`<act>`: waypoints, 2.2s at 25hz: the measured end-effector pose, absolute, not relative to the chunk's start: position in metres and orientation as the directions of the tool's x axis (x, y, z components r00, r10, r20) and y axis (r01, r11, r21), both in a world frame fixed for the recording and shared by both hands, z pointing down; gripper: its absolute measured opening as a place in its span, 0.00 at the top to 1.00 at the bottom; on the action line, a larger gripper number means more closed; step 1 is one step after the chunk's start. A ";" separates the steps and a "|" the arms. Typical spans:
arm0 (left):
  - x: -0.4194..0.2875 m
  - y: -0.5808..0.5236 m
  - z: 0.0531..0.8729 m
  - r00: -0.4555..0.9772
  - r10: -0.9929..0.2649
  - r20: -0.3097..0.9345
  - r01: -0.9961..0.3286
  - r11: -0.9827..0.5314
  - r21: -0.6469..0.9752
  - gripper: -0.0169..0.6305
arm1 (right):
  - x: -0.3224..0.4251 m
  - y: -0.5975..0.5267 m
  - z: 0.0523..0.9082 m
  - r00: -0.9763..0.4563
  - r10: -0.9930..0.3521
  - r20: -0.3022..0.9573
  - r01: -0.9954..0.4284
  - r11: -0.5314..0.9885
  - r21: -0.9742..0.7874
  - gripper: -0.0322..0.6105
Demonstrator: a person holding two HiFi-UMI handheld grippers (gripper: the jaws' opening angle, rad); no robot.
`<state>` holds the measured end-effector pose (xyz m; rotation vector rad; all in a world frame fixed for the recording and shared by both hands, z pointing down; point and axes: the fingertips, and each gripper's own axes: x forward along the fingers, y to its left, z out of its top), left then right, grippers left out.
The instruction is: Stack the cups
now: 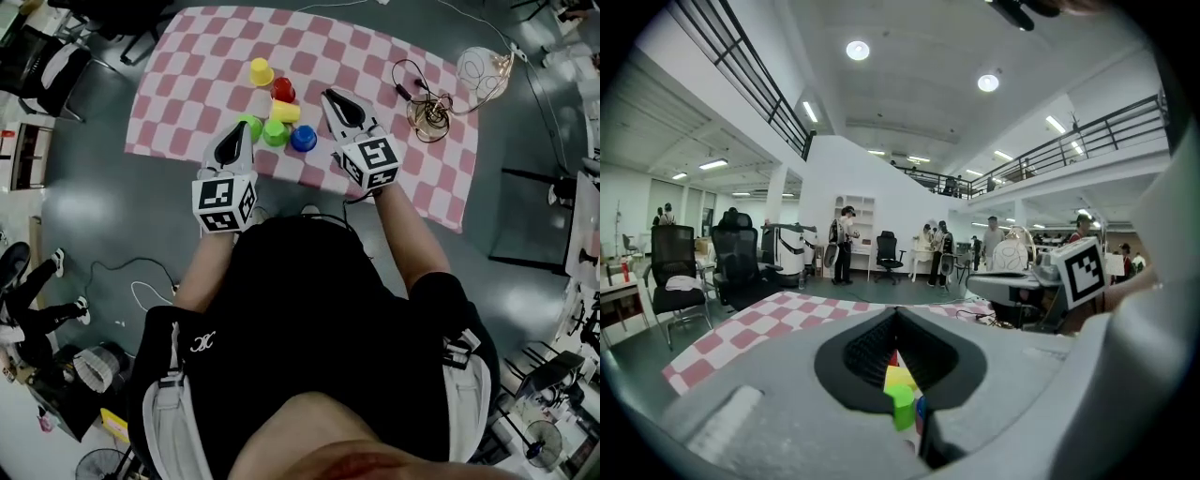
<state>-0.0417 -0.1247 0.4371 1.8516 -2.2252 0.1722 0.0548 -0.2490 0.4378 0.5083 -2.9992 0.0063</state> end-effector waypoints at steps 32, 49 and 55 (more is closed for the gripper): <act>-0.105 -0.039 0.476 -0.585 -0.723 0.369 -0.768 0.639 0.035 0.95 | -0.091 -0.292 0.641 -0.790 0.203 0.578 0.280 0.959 0.046 0.57; -0.112 -0.057 0.466 -0.527 -0.786 0.324 -0.816 0.575 0.066 0.95 | -0.084 -0.298 0.540 -0.902 0.121 0.414 0.177 0.979 0.101 0.62; -0.116 -0.061 0.458 -0.488 -0.821 0.296 -0.845 0.529 0.074 0.95 | -0.082 -0.266 0.489 -0.918 0.122 0.378 0.183 0.974 0.131 0.62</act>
